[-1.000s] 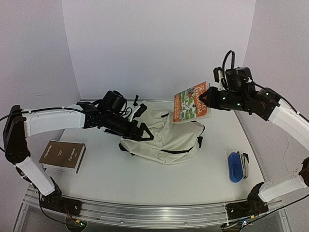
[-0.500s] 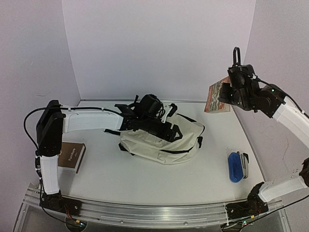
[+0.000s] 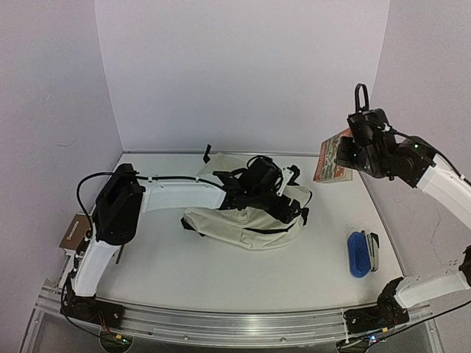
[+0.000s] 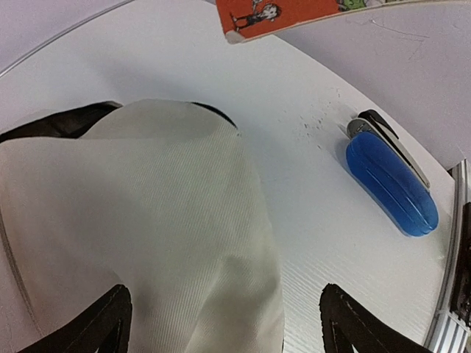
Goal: Pack the student bag
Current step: Place the book in the student bag.
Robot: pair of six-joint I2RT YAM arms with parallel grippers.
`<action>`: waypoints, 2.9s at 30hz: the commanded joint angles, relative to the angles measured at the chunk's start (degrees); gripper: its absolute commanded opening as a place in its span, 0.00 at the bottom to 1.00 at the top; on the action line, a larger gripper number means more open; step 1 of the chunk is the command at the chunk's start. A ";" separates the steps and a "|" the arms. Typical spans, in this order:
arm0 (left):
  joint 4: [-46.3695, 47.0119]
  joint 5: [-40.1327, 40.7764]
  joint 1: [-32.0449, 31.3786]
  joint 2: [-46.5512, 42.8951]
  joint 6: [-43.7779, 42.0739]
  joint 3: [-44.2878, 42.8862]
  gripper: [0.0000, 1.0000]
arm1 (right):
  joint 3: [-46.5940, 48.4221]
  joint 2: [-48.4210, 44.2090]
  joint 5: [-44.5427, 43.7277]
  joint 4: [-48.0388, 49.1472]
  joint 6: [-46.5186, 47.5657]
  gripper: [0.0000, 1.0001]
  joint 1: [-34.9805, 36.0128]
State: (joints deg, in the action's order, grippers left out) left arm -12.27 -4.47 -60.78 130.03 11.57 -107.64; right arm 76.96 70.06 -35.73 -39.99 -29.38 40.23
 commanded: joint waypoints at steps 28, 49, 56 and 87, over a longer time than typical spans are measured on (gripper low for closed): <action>-2.29 16.81 -3.47 -11.29 1.19 2.80 0.00 | -2.32 -6.36 6.34 4.30 -6.15 0.00 0.30; 2.45 15.95 2.82 -29.53 11.37 19.48 0.00 | -13.75 -19.55 32.72 0.74 -18.82 0.00 0.30; 11.11 1.95 3.03 -31.51 7.55 22.79 0.00 | -19.51 -16.85 37.04 7.89 -22.20 0.00 0.33; 14.97 -10.74 3.03 -35.22 4.44 25.74 0.00 | -36.78 -6.88 30.15 39.38 -38.61 0.00 0.38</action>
State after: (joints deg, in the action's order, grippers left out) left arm -5.93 -10.37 -56.51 98.91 15.51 -80.12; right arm 43.57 63.02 -1.76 -6.83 -64.14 40.29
